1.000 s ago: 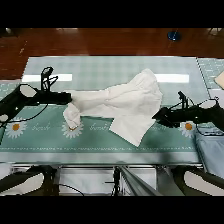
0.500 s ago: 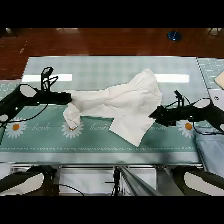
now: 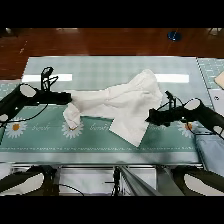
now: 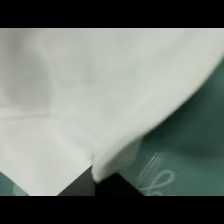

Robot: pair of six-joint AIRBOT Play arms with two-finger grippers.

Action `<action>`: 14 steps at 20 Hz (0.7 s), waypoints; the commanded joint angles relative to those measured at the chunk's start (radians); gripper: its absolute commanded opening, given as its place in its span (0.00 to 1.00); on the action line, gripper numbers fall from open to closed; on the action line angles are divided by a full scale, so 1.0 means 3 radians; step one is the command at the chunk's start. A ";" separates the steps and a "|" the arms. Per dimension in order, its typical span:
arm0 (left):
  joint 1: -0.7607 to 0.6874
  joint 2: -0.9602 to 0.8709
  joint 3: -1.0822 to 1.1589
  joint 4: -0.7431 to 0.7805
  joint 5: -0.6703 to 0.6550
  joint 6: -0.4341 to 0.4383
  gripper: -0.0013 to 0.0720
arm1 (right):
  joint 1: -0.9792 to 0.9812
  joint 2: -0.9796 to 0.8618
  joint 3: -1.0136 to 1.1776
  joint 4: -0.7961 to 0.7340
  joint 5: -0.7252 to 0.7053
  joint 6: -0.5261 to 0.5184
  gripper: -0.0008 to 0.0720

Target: Fold the shirts.

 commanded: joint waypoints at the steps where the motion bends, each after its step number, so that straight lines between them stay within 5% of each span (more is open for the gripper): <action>1: 0.0004 0.0001 0.0069 0.0001 -0.0042 0.0000 0.06 | 0.0018 0.0420 0.0004 0.0064 0.0003 0.0038 0.04; 2: 0.0004 0.0001 0.0107 0.0001 -0.0042 0.0008 0.07 | 0.0018 0.0540 0.0004 0.0038 0.0000 0.0080 0.04; 3: 0.0003 0.0001 0.0158 0.0000 -0.0072 0.0083 0.26 | 0.0019 0.0651 0.0004 0.0017 0.0003 0.0126 0.04; 4: 0.0003 0.0001 0.0206 0.0000 -0.0127 0.0084 0.57 | 0.0019 0.0730 0.0004 0.0015 0.0003 0.0134 0.04; 5: 0.0004 0.0001 0.0262 0.0001 -0.0235 0.0084 0.73 | 0.0019 0.0774 0.0004 0.0014 0.0004 0.0136 0.04; 6: 0.0008 0.0001 0.0334 0.0005 -0.0398 0.0085 0.79 | 0.0019 0.0788 0.0004 0.0014 0.0004 0.0137 0.04; 14: 0.0478 0.0003 0.0692 0.1002 -0.2392 -0.0278 0.81 | 0.0019 0.0787 0.0003 -0.0139 -0.0006 0.0125 0.04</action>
